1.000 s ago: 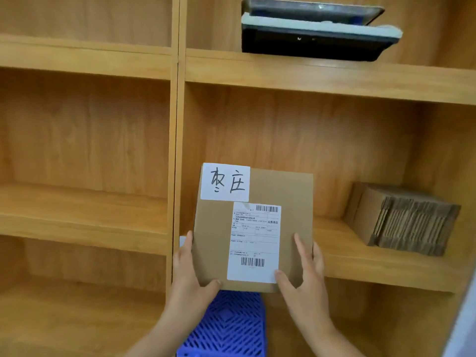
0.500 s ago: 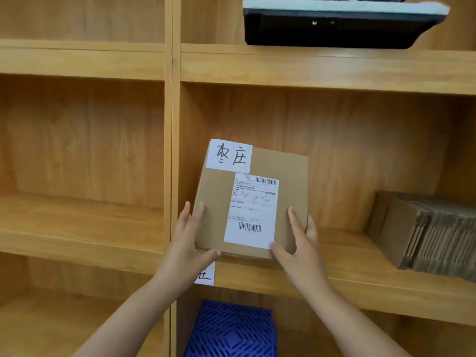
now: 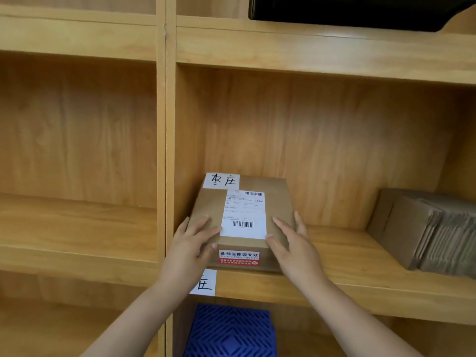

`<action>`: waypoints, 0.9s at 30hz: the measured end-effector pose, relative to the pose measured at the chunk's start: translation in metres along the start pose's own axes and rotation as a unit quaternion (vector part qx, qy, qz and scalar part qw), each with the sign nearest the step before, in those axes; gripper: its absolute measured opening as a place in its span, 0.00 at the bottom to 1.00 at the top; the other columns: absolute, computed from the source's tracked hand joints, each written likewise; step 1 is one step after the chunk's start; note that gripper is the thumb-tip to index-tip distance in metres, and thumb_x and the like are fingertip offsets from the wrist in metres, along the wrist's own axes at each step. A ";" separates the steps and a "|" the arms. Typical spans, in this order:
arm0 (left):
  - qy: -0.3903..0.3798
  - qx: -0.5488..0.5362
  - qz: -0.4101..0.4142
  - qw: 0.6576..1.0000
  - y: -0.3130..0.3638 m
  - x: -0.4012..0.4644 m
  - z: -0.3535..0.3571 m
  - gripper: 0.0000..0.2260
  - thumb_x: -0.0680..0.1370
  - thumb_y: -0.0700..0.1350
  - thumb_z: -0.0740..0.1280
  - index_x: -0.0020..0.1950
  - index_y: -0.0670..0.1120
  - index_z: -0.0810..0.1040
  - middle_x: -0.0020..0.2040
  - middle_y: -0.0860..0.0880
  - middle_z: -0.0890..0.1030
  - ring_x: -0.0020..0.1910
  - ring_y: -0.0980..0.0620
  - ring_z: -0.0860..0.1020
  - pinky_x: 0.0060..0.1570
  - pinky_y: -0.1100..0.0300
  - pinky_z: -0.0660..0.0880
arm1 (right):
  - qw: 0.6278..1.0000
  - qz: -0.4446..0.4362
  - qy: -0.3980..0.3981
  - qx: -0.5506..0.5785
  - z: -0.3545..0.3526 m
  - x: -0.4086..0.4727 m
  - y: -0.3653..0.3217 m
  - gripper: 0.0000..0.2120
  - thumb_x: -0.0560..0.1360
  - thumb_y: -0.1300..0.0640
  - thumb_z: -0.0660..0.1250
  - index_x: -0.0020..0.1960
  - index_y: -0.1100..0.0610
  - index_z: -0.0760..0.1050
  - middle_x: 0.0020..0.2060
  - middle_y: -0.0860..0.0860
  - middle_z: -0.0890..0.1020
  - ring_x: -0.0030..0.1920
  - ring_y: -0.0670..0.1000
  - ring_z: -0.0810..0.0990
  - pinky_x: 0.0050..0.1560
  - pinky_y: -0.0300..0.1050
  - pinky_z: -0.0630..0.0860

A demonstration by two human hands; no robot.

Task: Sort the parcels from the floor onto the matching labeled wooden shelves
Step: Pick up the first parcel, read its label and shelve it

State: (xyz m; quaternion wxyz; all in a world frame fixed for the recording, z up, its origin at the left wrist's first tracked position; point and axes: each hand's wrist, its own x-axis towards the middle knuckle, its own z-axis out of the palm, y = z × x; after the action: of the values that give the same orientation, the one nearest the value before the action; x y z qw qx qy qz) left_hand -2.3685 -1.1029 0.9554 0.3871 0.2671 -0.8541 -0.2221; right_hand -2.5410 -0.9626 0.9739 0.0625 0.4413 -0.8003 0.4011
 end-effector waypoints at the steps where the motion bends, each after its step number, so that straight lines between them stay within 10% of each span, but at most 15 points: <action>1: 0.000 0.000 -0.002 1.000 -0.002 0.001 0.002 0.17 0.78 0.46 0.63 0.66 0.58 0.71 0.74 0.58 0.61 0.76 0.50 0.48 0.73 0.50 0.53 | 1.000 0.002 -0.002 -0.006 0.002 0.001 0.001 0.25 0.75 0.42 0.60 0.71 0.43 0.63 0.77 0.46 0.45 0.73 0.49 0.62 0.64 0.43 0.66; 9: 0.033 0.025 0.019 0.999 -0.012 0.008 0.011 0.16 0.79 0.45 0.59 0.67 0.56 0.71 0.73 0.55 0.63 0.75 0.51 0.48 0.72 0.55 0.53 | 1.000 0.008 -0.010 -0.025 0.013 0.012 0.004 0.23 0.76 0.42 0.58 0.70 0.44 0.65 0.77 0.48 0.50 0.69 0.51 0.69 0.61 0.43 0.67; 15: 0.023 0.257 0.116 0.959 -0.022 0.014 0.017 0.28 0.62 0.39 0.78 0.61 0.49 0.77 0.58 0.48 0.82 0.63 0.46 0.75 0.64 0.48 0.64 | 0.999 0.021 -0.020 -0.034 0.017 0.027 0.006 0.21 0.77 0.42 0.57 0.68 0.45 0.69 0.75 0.51 0.57 0.70 0.51 0.67 0.62 0.45 0.67; 27: 0.060 0.322 0.101 0.939 -0.016 0.020 0.023 0.30 0.56 0.40 0.81 0.57 0.45 0.80 0.54 0.45 0.83 0.55 0.45 0.81 0.60 0.54 0.66 | 0.995 0.033 -0.049 -0.074 0.022 0.041 0.010 0.23 0.77 0.39 0.52 0.69 0.46 0.68 0.72 0.55 0.63 0.69 0.56 0.67 0.65 0.50 0.65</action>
State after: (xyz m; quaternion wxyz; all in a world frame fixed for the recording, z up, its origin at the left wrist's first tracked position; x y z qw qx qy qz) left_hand -2.3933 -1.1235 0.9428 0.3508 0.3028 -0.8777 0.1216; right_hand -2.5679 -1.0016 0.9720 0.0421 0.4277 -0.8442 0.3205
